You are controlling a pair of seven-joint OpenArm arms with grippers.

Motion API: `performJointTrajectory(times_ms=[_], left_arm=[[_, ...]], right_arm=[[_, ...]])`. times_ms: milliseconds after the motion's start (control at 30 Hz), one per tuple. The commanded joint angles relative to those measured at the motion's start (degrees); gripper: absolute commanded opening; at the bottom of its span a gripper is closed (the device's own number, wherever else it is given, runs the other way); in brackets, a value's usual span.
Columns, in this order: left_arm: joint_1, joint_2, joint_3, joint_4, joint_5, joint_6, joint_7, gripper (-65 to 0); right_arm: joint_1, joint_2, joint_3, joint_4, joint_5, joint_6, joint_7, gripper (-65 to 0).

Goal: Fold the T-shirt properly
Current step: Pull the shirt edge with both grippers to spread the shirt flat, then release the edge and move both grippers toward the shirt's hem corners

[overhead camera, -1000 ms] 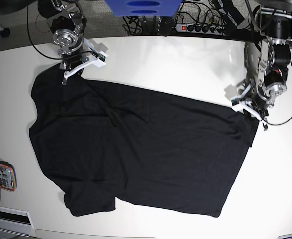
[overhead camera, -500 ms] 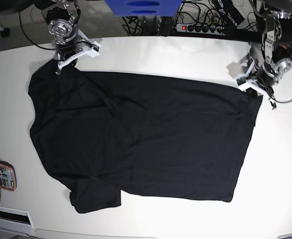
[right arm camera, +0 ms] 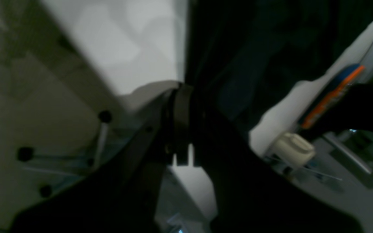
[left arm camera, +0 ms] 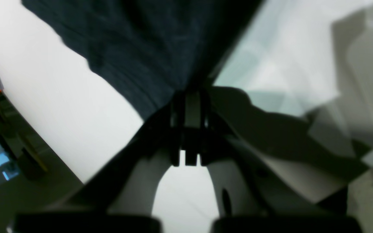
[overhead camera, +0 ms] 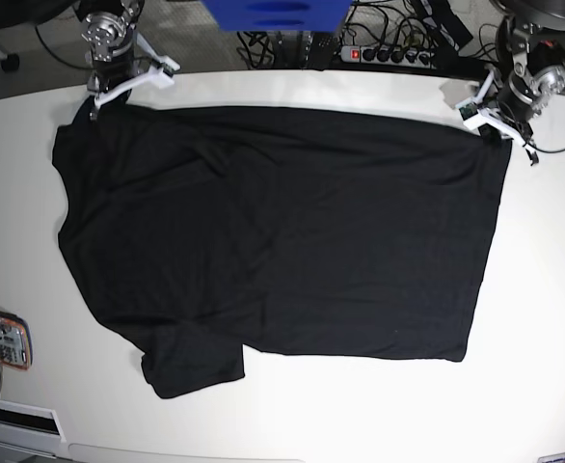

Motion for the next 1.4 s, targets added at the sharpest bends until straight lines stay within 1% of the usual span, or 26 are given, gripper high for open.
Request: performJointTrajectory(times_ms=[0, 267, 333, 600, 633, 700, 733, 767, 800, 833, 933, 1033, 1100, 1367], left_arm=[[1.43, -0.83, -0.78, 1.4, -0.05, 0.94, -0.27, -65.0], [2.84, -0.65, -0.87, 1.66, -0.05, 0.94, -0.19, -65.0], [2.84, -0.65, -0.78, 2.1, -0.05, 0.94, -0.19, -65.0], [1.96, -0.65, -0.87, 2.63, -0.05, 0.94, 0.08, -65.0], [1.96, -0.65, -0.87, 2.63, -0.05, 0.94, 0.08, -65.0], [1.87, -0.65, -0.96, 2.89, -0.05, 1.29, 0.17, -65.0], [1.87, -0.65, -0.96, 3.42, -0.05, 1.99, 0.17, -65.0], [1.87, -0.65, -0.96, 3.86, -0.05, 2.87, 0.17, -63.3], [1.96, -0.65, -0.96, 4.21, -0.05, 3.75, 0.17, -58.0], [1.96, -0.65, -0.96, 4.65, 0.04, 4.1, 0.17, -54.2], [1.96, -0.65, -2.63, 5.09, 0.04, 4.37, 0.17, -43.5], [1.96, -0.65, -3.33, 5.88, 0.04, 4.37, 0.08, -37.1], [1.96, -0.65, -3.77, 6.94, 0.04, 4.37, 0.17, -34.7], [2.31, -0.65, -4.12, 7.73, 0.48, 4.19, 0.08, -34.0]], right_arm=[[-1.76, 0.53, 0.31, 0.86, 0.08, 0.46, -0.72, -65.0], [-3.35, 0.53, 0.67, 1.21, 0.08, 0.46, -1.07, -65.0], [-3.35, 0.53, 1.55, 1.21, 0.08, 0.46, -1.07, -65.0], [-3.08, 0.53, 1.55, 1.21, 0.08, 0.37, -0.98, -64.5], [-3.08, 0.53, 1.55, 1.21, 0.08, 0.37, -0.98, -59.5], [-1.85, 0.53, 1.02, 1.38, 0.08, 0.37, -0.72, -46.8], [-1.32, 0.53, 1.02, 1.56, 0.08, 0.37, -0.72, -41.6], [-0.97, 0.53, 1.02, 1.56, 0.08, 0.37, -0.72, -36.8], [-0.88, 0.53, 1.11, 1.74, 0.08, 0.37, -0.72, -31.6], [-0.88, 0.53, 1.11, 1.82, 0.08, 0.37, -0.72, -27.7], [0.26, 0.53, 1.02, 2.44, 0.08, 0.37, -0.72, -18.0], [0.35, 0.53, 1.11, 2.61, 0.08, 0.37, -0.72, -14.0], [0.35, 0.53, 1.19, 2.88, 0.08, 0.37, -0.72, -13.2], [1.58, 0.53, 1.19, 3.32, 0.08, 0.37, -0.63, -13.0]])
